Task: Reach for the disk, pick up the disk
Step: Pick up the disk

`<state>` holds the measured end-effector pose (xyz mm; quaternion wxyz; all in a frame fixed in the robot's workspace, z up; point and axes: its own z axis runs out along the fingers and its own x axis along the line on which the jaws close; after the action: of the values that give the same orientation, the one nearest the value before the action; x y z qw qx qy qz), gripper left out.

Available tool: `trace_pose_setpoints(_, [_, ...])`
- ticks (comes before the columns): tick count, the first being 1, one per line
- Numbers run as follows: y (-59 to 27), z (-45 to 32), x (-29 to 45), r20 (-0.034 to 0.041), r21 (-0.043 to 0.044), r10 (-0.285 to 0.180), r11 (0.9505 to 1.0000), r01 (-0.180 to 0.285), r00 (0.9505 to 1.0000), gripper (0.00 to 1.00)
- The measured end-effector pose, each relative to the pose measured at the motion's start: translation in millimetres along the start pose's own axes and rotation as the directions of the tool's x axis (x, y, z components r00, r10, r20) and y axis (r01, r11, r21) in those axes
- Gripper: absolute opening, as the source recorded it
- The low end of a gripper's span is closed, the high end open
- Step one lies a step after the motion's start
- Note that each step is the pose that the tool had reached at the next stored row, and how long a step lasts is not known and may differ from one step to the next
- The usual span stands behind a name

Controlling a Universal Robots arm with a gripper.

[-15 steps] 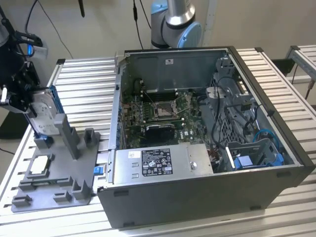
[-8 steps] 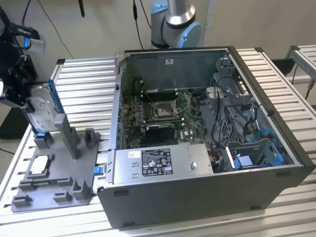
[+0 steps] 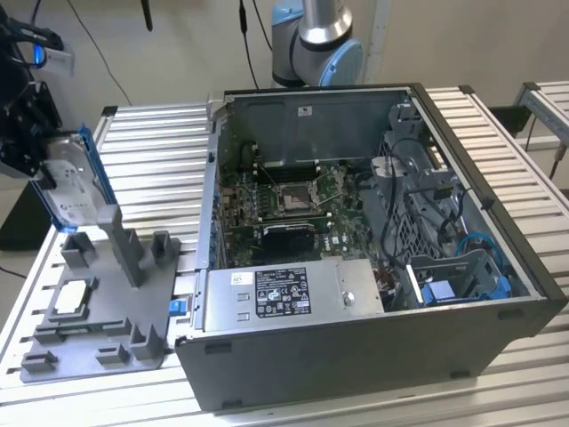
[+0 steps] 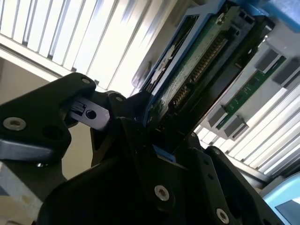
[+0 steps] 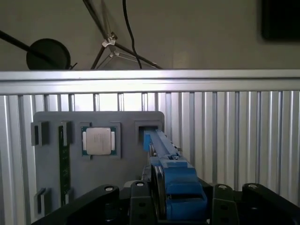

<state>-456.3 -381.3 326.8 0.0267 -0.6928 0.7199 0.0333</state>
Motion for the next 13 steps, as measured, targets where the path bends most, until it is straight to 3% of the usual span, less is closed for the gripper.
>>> trace_pose_setpoints(13, [0.4, -32.1, -2.8, 0.0036, -0.0024, -0.028, 0.9996, 0.028, 0.9996, 0.00])
